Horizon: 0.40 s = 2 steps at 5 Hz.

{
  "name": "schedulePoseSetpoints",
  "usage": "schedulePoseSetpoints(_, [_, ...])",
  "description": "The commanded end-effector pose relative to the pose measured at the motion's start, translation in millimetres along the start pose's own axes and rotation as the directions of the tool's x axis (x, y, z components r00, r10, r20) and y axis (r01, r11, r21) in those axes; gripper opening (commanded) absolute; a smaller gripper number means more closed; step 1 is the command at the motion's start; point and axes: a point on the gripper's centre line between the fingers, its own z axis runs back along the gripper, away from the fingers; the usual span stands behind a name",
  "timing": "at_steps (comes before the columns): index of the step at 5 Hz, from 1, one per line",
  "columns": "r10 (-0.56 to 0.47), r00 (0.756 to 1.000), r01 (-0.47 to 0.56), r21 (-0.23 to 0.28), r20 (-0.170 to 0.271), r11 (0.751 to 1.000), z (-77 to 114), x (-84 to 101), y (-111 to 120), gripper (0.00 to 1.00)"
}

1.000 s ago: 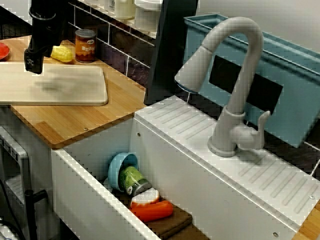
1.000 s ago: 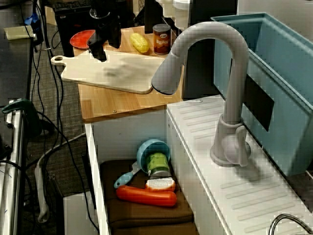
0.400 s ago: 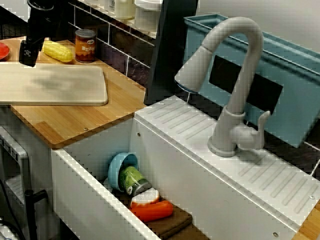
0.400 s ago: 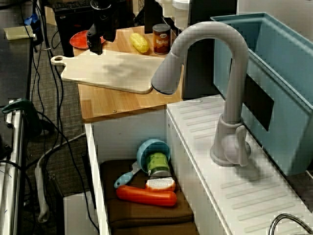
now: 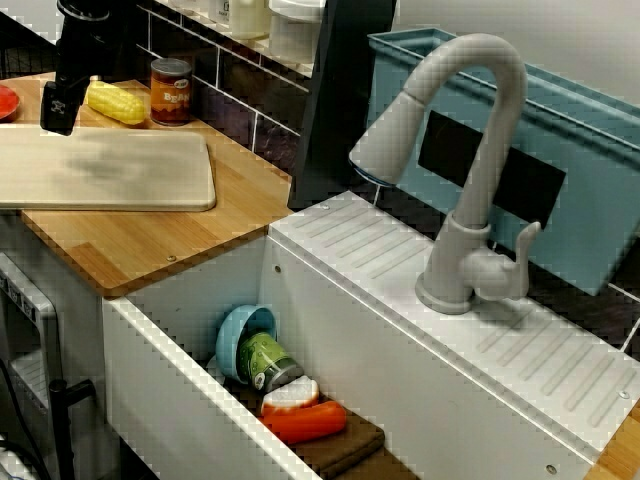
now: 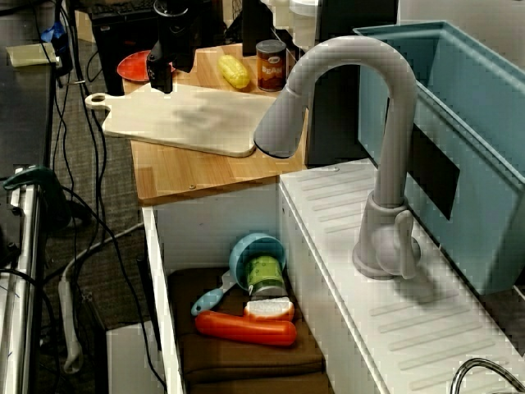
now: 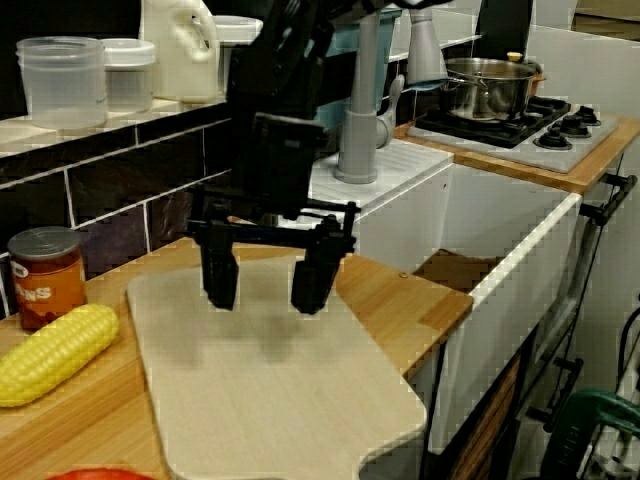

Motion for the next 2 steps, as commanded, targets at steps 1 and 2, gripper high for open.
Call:
schedulePoseSetpoints(1, [0.042,0.999,-0.039,0.147,-0.017,0.988,5.3,-4.6,12.1,1.0])
schedulePoseSetpoints(2, [0.036,0.999,-0.033,0.142,-0.02,0.989,1.4,-6.0,15.0,1.0])
